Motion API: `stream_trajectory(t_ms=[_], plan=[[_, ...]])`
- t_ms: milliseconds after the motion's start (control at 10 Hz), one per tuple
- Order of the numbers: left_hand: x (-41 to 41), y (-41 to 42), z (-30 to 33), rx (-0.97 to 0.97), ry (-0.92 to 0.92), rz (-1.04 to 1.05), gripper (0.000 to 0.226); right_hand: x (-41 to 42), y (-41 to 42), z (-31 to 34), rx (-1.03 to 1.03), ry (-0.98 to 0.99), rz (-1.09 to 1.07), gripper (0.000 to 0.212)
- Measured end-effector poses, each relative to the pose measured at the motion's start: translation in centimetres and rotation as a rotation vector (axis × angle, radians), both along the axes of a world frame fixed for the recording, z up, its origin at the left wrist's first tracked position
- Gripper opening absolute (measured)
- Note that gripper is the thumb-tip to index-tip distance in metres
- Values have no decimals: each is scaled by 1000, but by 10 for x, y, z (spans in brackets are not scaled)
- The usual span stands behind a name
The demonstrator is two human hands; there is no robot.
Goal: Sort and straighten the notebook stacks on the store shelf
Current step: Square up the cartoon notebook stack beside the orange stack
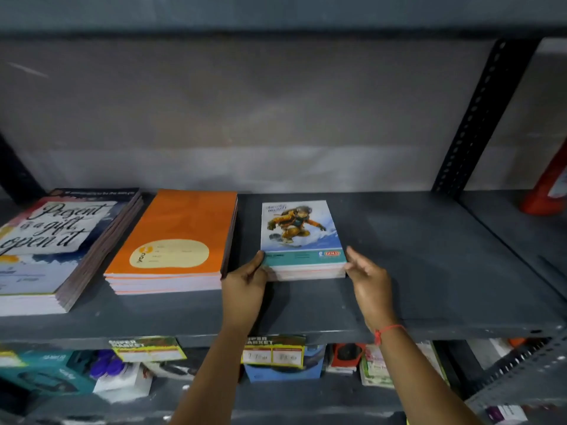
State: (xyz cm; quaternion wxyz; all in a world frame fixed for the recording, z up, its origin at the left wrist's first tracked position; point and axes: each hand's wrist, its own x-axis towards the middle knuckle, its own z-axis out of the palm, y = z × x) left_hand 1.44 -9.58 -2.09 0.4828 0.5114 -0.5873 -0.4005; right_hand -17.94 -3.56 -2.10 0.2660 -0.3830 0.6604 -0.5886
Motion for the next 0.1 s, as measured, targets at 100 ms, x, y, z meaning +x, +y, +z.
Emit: stream_trajectory(t_ms=[100], plan=[[-1, 16, 10, -6, -97, -28, 38, 1, 4, -2, 12, -137, -50, 41]])
